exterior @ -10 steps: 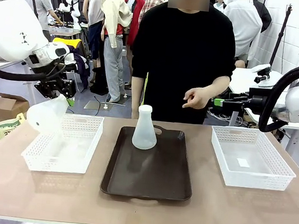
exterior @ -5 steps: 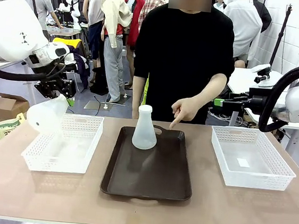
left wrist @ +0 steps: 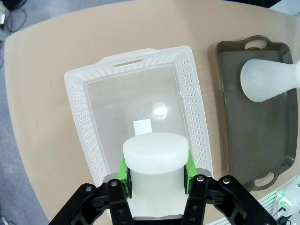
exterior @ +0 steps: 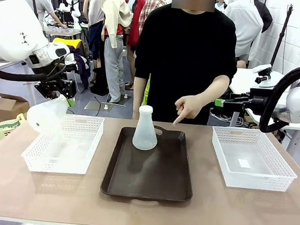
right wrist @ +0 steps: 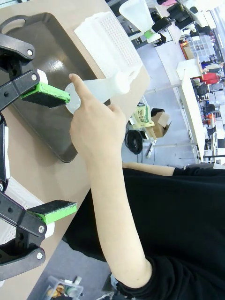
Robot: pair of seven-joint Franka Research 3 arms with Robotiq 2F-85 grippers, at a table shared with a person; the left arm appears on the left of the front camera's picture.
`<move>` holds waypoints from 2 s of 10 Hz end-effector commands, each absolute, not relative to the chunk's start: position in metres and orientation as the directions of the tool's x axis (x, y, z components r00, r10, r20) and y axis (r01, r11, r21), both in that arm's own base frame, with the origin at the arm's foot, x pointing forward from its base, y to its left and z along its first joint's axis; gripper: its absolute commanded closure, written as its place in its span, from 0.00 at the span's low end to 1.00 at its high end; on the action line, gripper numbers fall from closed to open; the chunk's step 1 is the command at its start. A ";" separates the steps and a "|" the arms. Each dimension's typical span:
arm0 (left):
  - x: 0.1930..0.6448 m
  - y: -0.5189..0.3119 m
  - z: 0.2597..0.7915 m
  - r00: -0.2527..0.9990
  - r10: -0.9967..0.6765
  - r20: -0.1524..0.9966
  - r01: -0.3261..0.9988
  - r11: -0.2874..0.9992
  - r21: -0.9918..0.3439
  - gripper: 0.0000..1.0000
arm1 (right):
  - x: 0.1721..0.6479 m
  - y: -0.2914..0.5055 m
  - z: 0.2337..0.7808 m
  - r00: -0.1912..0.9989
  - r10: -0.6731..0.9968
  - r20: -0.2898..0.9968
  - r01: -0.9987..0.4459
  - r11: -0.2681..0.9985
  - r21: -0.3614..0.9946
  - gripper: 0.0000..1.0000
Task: Prepare the laboratory tools.
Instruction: Place the picked Big flask upright in the Handle tray as directed by the person.
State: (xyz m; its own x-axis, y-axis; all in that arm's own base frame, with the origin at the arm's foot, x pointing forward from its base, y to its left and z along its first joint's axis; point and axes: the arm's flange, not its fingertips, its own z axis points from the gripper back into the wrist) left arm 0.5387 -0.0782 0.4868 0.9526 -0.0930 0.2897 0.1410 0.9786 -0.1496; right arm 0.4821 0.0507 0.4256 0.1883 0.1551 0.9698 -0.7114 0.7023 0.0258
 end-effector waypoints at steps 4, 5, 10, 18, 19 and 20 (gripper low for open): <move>0.503 -0.098 0.525 0.857 -0.179 0.483 0.405 0.813 -0.419 1.00 | 0.481 0.051 0.427 0.205 0.161 0.966 -0.705 0.708 0.031 0.00; 0.500 -0.105 0.529 0.845 -0.193 0.500 0.435 0.791 -0.430 1.00 | 0.481 0.051 0.427 0.205 0.161 0.966 -0.705 0.708 0.031 0.00; 0.484 -0.166 0.532 0.629 -0.231 0.742 0.772 0.298 -0.562 1.00 | 0.481 0.051 0.427 0.205 0.161 0.966 -0.705 0.708 0.031 0.00; 0.460 -0.204 0.535 0.493 -0.238 0.837 0.868 0.066 -0.492 1.00 | 0.481 0.051 0.427 0.205 0.161 0.966 -0.705 0.708 0.031 0.00; 0.460 -0.204 0.535 0.493 -0.238 0.837 0.868 0.066 -0.492 1.00 | 0.481 0.051 0.427 0.205 0.161 0.966 -0.705 0.708 0.031 0.00; 0.460 -0.201 0.531 0.498 -0.245 0.832 0.864 0.058 -0.501 1.00 | 0.481 0.051 0.427 0.205 0.161 0.966 -0.705 0.708 0.031 0.00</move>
